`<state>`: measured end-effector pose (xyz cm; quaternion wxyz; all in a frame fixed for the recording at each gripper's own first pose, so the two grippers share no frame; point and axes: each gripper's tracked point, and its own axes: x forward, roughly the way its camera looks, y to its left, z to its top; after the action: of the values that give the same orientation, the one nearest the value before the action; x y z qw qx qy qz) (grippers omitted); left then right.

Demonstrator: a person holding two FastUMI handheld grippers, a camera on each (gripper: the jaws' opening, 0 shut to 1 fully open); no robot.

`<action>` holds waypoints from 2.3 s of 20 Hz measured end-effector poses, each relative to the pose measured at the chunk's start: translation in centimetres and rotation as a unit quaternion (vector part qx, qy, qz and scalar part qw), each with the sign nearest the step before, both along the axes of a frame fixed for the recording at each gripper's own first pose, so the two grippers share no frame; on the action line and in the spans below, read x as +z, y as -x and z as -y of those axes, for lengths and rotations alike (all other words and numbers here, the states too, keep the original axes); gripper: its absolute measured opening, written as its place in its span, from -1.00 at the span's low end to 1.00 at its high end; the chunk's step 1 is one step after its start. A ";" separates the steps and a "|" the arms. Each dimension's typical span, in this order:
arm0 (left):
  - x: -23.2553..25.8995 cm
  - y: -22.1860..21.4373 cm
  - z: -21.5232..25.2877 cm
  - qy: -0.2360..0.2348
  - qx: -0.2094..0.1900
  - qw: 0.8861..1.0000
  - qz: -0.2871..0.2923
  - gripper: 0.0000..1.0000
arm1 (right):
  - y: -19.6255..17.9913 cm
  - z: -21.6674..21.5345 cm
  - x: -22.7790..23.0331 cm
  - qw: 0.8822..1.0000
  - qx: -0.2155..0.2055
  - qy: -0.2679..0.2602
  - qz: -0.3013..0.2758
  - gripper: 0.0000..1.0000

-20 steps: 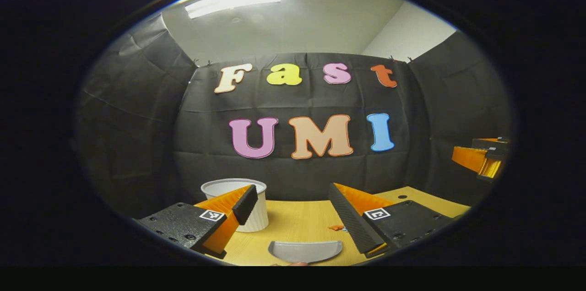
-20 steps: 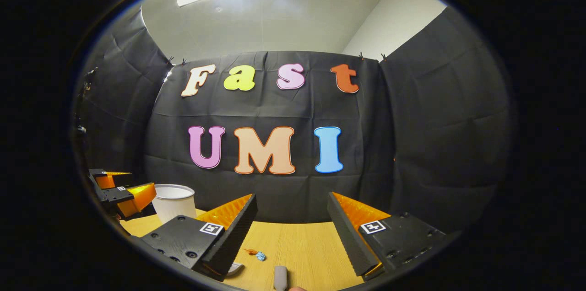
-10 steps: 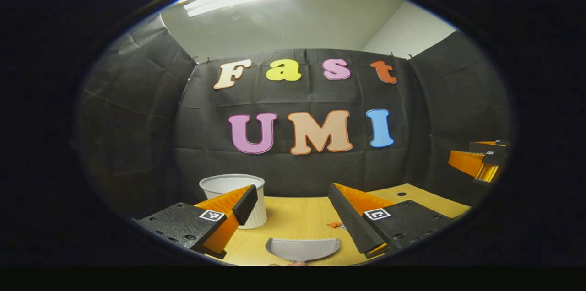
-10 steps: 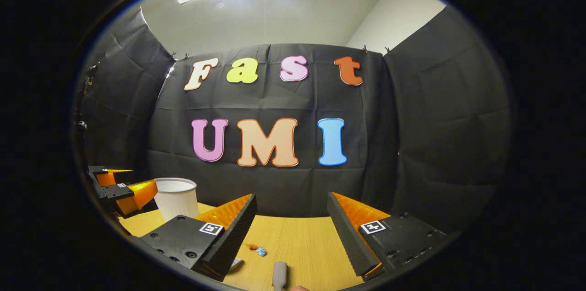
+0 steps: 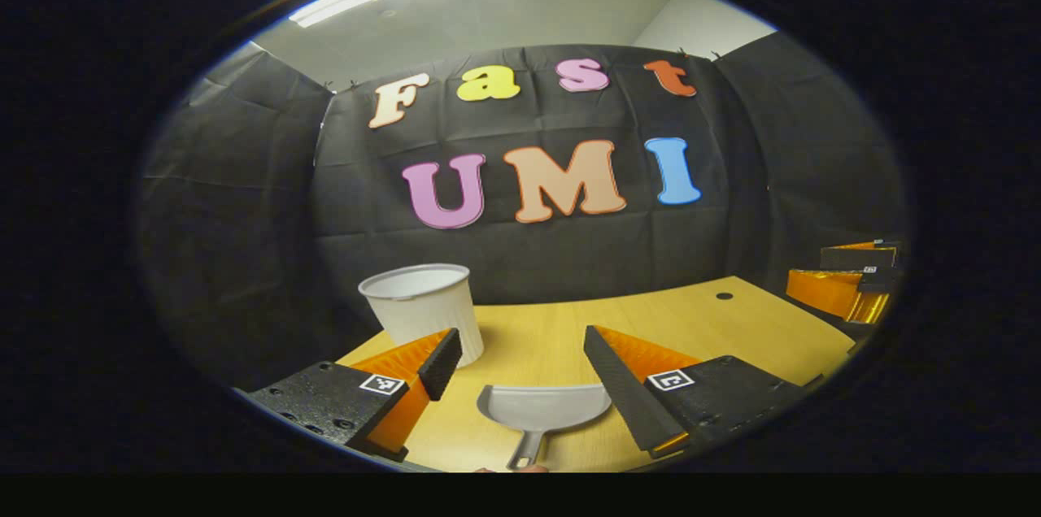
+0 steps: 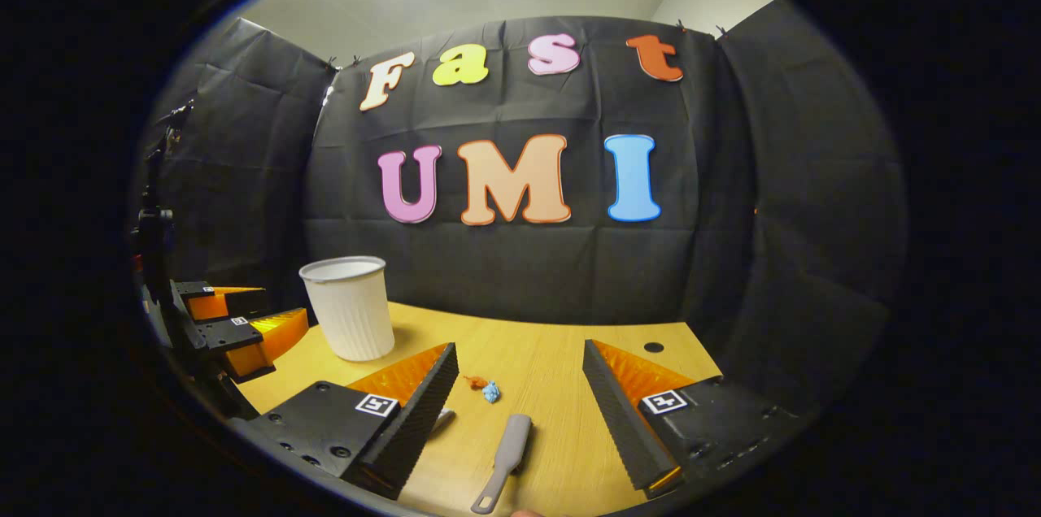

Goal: Pick up the small broom and dustpan from the desktop, sweep the trash into the dustpan with the broom, and then empty the trash into the garbage bin.

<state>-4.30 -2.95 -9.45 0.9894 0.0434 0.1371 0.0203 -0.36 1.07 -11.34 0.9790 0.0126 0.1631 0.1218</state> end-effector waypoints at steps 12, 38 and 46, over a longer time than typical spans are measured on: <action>-16.3 2.2 -1.1 0.001 -0.018 0.974 -0.228 0.87 | 2.6 -2.0 -17.4 0.976 0.007 0.058 -0.209 0.85; -26.7 7.7 -2.0 -0.026 -0.037 0.910 -0.412 -0.44 | 6.1 -2.1 -29.3 0.896 0.081 0.119 -0.419 -0.74; -24.7 3.5 0.0 -0.047 -0.115 0.915 -0.385 -0.47 | -1.4 1.0 -26.9 0.920 0.051 0.137 -0.364 -0.73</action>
<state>-7.80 -2.93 -34.18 0.8525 0.1096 0.5000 -0.1059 1.04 0.04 -38.26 0.8369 -0.0863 0.5232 0.1352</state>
